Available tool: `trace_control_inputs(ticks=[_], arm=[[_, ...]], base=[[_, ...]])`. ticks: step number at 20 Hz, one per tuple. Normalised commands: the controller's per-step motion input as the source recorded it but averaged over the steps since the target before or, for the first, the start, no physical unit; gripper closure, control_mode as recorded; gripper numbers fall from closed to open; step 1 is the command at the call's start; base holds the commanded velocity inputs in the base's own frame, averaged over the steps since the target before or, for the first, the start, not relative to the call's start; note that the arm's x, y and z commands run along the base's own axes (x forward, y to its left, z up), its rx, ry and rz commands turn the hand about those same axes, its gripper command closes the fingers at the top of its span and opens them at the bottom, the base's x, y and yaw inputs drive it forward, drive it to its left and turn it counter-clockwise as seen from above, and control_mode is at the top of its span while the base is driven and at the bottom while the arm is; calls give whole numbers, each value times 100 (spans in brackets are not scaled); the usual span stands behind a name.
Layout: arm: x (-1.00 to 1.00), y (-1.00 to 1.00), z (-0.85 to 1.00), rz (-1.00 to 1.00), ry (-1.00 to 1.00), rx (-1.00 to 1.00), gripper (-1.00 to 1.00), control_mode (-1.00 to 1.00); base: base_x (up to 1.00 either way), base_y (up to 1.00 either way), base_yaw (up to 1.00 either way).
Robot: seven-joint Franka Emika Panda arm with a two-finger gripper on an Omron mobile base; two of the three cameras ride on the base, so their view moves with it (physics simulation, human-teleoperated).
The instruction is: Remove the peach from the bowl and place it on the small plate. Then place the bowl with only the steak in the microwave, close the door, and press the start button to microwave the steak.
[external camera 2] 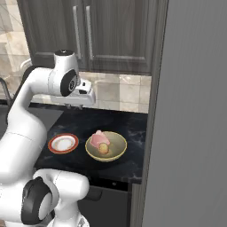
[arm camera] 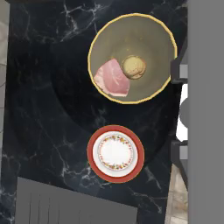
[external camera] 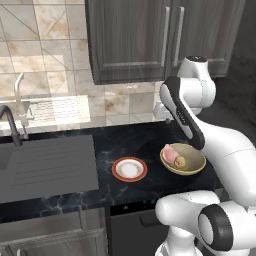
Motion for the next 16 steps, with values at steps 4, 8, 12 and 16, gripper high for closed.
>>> trace_control_inputs(ticks=[4,8,12,16], arm=[[-13,-1,-10,1,0,1,-100,-100],[-3,-77,-70,10,0,16,-100,-100],[2,-96,-93,1,15,16,-100,-100],[29,-83,-60,-5,25,5,-100,-100]], base=[[0,0,0],[0,0,0],[0,0,0],[0,0,0]])
